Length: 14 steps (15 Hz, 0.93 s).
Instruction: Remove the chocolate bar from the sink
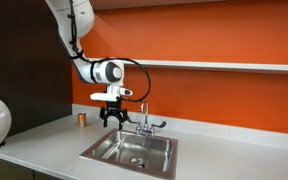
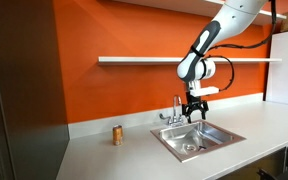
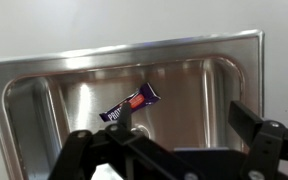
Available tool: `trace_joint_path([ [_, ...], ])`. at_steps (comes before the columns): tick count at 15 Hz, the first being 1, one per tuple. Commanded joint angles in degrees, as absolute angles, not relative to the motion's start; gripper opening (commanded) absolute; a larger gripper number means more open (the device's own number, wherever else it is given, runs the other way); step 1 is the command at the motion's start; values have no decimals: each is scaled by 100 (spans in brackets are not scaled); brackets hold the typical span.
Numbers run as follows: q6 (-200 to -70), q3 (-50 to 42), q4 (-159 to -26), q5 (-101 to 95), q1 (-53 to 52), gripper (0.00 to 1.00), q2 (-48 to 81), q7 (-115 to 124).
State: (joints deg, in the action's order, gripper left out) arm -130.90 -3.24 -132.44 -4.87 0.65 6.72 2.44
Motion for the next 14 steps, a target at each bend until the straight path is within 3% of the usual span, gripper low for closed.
trace_joint_path([
  [1, -13418, -393, -13079, -644, 148, 100, 1065, 350],
  [14, -13808, -583, -12194, -672, 149, 100, 2391, 283],
])
